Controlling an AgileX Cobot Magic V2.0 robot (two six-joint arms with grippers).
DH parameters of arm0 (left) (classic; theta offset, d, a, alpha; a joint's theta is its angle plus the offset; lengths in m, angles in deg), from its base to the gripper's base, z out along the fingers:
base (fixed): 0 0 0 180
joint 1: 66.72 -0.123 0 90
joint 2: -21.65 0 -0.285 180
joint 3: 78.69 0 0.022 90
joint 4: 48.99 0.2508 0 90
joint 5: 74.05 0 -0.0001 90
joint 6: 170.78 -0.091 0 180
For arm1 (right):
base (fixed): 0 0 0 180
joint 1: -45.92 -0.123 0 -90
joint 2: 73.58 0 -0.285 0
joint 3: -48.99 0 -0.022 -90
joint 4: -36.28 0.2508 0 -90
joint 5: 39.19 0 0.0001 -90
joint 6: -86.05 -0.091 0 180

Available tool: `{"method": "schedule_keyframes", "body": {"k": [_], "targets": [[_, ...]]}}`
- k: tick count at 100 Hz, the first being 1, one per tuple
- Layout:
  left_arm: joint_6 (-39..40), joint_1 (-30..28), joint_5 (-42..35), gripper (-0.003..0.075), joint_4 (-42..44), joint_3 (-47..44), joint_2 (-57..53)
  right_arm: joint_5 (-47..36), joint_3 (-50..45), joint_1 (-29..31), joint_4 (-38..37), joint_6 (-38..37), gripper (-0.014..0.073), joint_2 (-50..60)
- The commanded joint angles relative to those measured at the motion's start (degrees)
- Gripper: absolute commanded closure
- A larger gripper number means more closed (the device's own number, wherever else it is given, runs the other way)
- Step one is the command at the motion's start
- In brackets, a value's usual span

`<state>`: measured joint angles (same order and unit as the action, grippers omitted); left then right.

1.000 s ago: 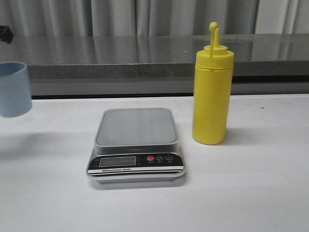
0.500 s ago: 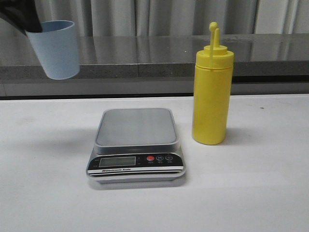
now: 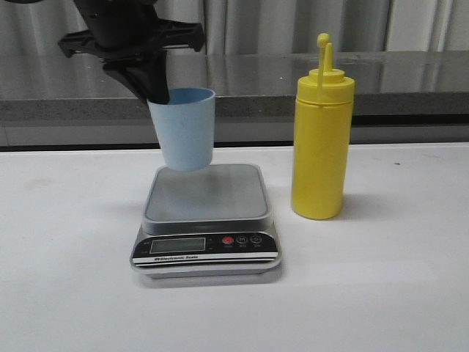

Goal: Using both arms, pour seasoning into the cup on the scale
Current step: 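Carry the light-blue cup with the left gripper onto the scale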

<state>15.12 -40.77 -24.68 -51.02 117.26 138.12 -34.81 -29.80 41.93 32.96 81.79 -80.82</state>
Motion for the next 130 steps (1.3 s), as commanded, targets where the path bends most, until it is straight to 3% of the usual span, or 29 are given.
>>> {"method": "schedule_keyframes", "body": {"k": [1,120,130], "targets": [[-0.2,1.2,-1.5,0.0740,-0.6,2.2,-1.7,-4.7,1.2,0.4,-0.1,0.2,0.0662,1.2],[-1.8,1.9,-3.5,0.0738,-0.9,2.2,0.1,-4.7,1.2,0.4,-0.1,0.2,0.0662,1.2],[-1.8,1.9,-3.5,0.0704,-0.9,2.2,0.1,-4.7,1.2,0.4,-0.1,0.2,0.0662,1.2]]}}
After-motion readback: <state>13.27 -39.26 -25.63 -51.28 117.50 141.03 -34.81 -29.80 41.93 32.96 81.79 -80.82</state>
